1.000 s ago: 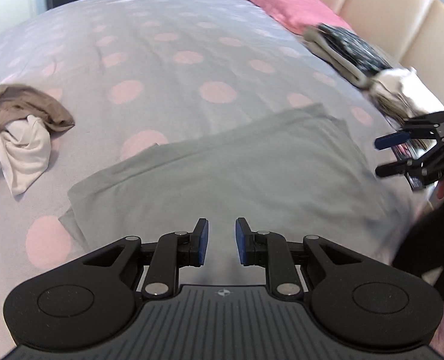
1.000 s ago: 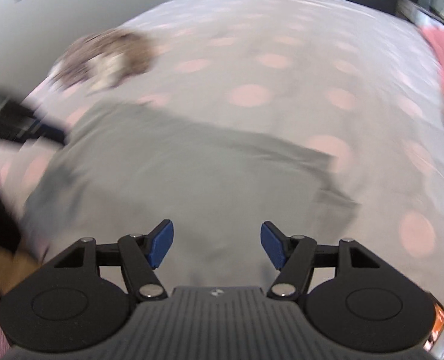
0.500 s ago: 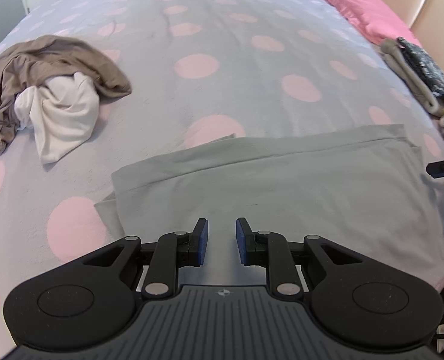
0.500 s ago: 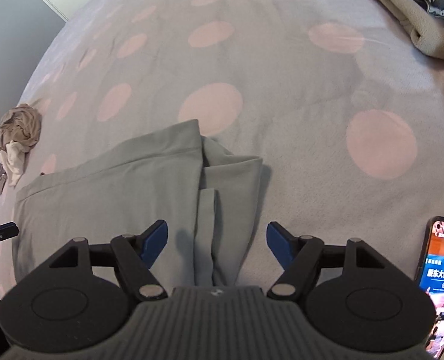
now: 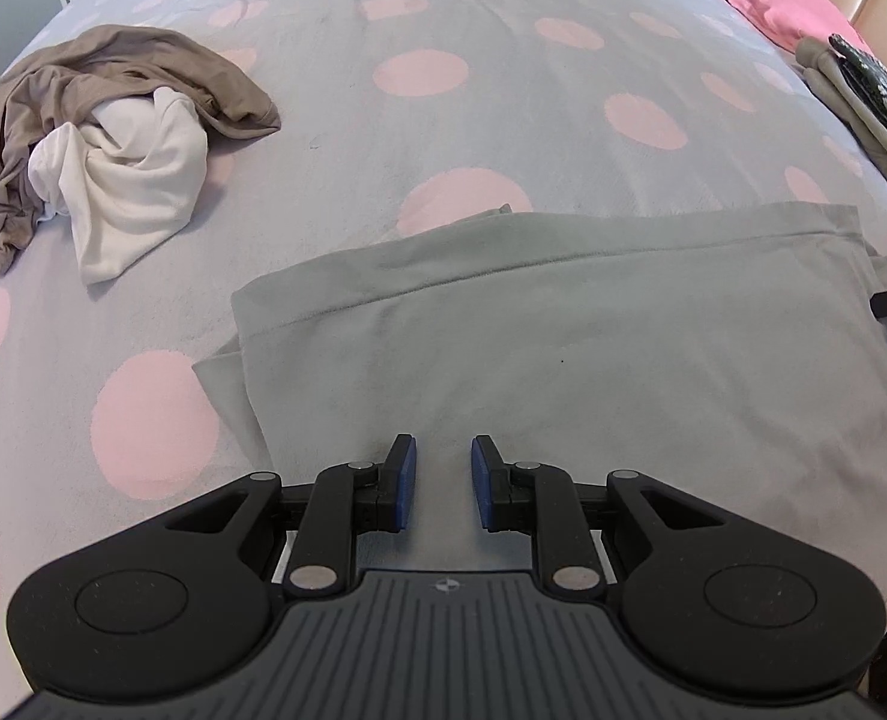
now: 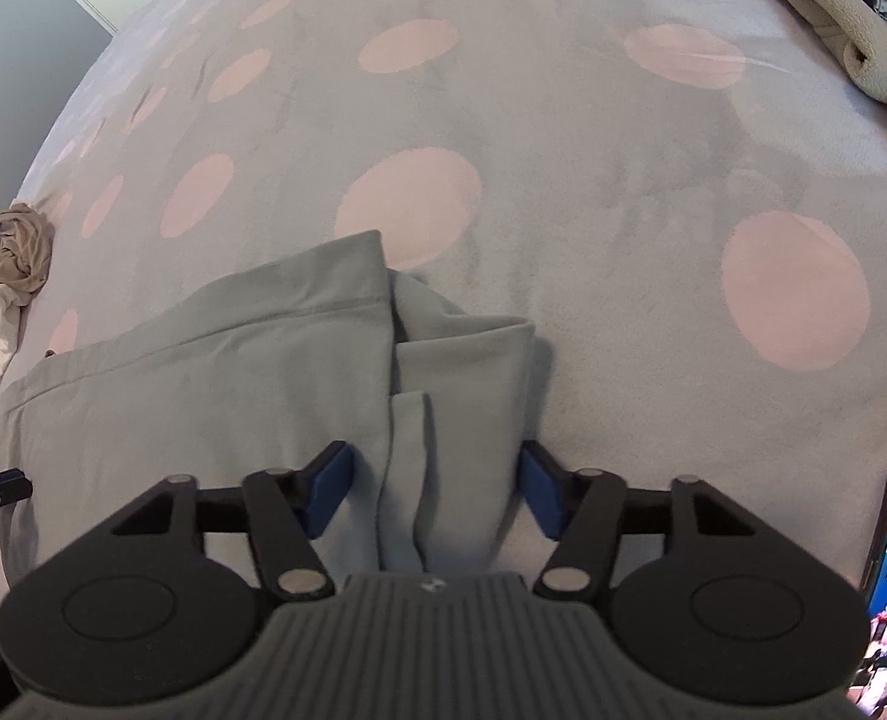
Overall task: Fold clothes
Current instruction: 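Grasp the grey shirt edge with the right gripper and lift it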
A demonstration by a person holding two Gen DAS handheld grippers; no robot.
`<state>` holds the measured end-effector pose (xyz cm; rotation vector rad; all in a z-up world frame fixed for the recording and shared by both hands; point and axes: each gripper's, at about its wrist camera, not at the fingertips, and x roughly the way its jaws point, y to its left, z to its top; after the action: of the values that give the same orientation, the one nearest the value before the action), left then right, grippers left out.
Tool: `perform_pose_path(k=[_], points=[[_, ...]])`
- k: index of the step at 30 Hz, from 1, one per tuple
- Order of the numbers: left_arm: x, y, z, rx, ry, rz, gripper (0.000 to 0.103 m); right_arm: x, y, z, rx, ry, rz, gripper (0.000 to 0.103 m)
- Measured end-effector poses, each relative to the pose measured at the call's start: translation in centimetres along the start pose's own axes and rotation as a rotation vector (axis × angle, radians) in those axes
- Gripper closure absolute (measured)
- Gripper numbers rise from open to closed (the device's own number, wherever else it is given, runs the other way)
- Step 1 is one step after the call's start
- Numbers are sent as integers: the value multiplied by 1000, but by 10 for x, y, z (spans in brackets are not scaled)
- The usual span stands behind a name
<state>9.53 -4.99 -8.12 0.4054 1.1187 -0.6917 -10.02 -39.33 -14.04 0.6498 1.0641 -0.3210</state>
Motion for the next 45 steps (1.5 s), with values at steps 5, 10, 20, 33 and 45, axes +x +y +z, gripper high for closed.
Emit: perform_pose_path(k=[5, 10, 20, 33, 45], points=[[-1, -3, 0, -4, 7, 15, 85, -4, 9, -6, -25, -22, 8, 76], [-3, -4, -2, -1, 6, 24, 85, -9, 25, -9, -65, -53, -27, 87], [-8, -2, -6, -4, 8, 14, 85, -46, 37, -7, -23, -65, 95, 88], [-33, 8, -5, -17, -22, -44, 85, -90, 116, -9, -4, -29, 280, 88], [-54, 16, -1, -20, -77, -125, 85, -64, 232, -7, -35, 34, 376, 88]])
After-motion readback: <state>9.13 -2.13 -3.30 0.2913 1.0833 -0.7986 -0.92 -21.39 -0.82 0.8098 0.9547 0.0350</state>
